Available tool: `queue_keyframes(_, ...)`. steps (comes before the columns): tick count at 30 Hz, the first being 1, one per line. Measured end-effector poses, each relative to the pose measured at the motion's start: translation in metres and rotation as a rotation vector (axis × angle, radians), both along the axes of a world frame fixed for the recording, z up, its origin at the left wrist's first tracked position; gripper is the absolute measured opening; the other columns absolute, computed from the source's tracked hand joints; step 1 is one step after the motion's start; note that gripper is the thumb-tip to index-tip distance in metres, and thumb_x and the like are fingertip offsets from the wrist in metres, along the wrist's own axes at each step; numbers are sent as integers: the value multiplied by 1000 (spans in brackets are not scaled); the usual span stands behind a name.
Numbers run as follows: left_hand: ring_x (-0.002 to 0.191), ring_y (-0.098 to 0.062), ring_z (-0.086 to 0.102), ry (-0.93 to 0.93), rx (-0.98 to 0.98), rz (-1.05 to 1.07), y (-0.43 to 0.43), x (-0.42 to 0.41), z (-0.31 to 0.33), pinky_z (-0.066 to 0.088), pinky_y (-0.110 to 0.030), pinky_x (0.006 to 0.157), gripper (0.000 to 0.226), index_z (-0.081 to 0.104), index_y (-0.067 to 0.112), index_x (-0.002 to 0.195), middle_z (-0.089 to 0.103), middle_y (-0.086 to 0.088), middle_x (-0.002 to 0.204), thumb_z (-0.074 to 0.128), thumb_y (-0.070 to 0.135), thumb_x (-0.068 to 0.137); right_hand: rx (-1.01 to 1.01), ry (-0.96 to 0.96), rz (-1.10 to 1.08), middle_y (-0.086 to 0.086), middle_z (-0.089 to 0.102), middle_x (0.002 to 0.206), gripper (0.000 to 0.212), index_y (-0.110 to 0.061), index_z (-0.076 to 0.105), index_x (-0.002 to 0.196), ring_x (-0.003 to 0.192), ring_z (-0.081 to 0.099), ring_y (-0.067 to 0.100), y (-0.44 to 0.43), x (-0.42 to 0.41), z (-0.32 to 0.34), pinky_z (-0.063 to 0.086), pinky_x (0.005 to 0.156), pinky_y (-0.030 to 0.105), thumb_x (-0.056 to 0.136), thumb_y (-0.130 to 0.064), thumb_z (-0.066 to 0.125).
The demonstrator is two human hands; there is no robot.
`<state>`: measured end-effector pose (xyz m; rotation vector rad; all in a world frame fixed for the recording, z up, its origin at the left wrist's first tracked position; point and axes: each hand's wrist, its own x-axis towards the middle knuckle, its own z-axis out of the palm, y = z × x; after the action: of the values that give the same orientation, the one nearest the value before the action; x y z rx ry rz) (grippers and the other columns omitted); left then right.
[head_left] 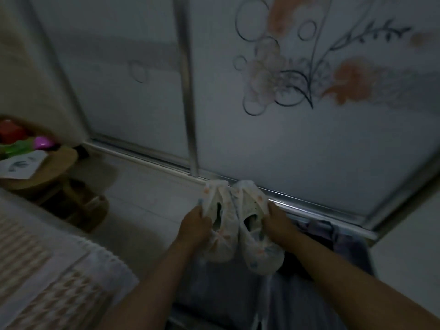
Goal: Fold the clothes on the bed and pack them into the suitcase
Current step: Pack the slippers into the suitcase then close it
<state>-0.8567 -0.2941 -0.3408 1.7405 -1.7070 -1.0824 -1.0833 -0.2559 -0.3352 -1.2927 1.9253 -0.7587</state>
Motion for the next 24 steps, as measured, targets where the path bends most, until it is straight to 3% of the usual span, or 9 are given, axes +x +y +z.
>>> queue_keyframes(3,110,-30,60,-37,33,-84,-3,-44,-56,50,-35,90,42,58,12,127,64,-13,122,47,17,86,78,-46,-56,9,50,136,62,-11,40,143,124,49,25,13,-41,-52,35,99,24,82,-16,47)
queue_keyframes(5,118,-30,56,-62,51,-113,0,-66,-91,47,-37,98,47,52,12,134,59,-14,130,48,19,88,94,-52,-94,9,52,135,61,-12,39,144,121,51,25,22,-61,-83,39,101,28,83,-11,47)
queue_keyframes(8,125,-29,50,-75,84,-156,5,-85,-133,42,-37,104,48,46,10,140,53,-13,138,47,13,92,112,-47,-127,8,55,127,50,-6,43,137,115,54,23,32,-76,-129,41,91,24,87,-2,48)
queue_keyframes(10,130,-28,45,-97,125,-179,7,-87,-160,38,-38,109,55,40,10,144,48,-12,143,47,19,90,126,-82,-164,12,53,131,56,-5,40,141,118,54,26,37,-80,-159,39,94,23,87,1,49)
queue_keyframes(13,138,-26,36,-150,157,-227,12,-86,-191,31,-38,114,80,30,10,149,38,-10,151,45,44,78,150,-92,-204,16,47,137,67,-13,31,149,126,48,31,41,-75,-186,36,105,27,85,-11,52)
queue_keyframes(17,139,-31,33,-264,221,-325,13,-92,-210,29,-34,113,76,19,22,153,34,-12,152,38,50,85,226,-59,-138,13,31,145,78,-18,11,155,134,37,32,40,-66,-176,30,109,29,90,-21,54)
queue_keyframes(21,139,-30,32,-243,-76,-163,13,-115,-185,28,-39,115,61,30,13,149,33,-12,152,48,33,94,185,4,-84,13,16,153,79,-26,8,155,139,31,35,44,-67,-178,28,112,35,92,-32,55)
queue_keyframes(24,140,-24,31,-47,-155,-334,20,-144,-165,23,-36,118,60,32,14,149,34,-6,152,35,38,94,118,82,-35,8,1,161,78,-35,11,154,146,17,32,45,-71,-176,25,116,47,86,-52,45)
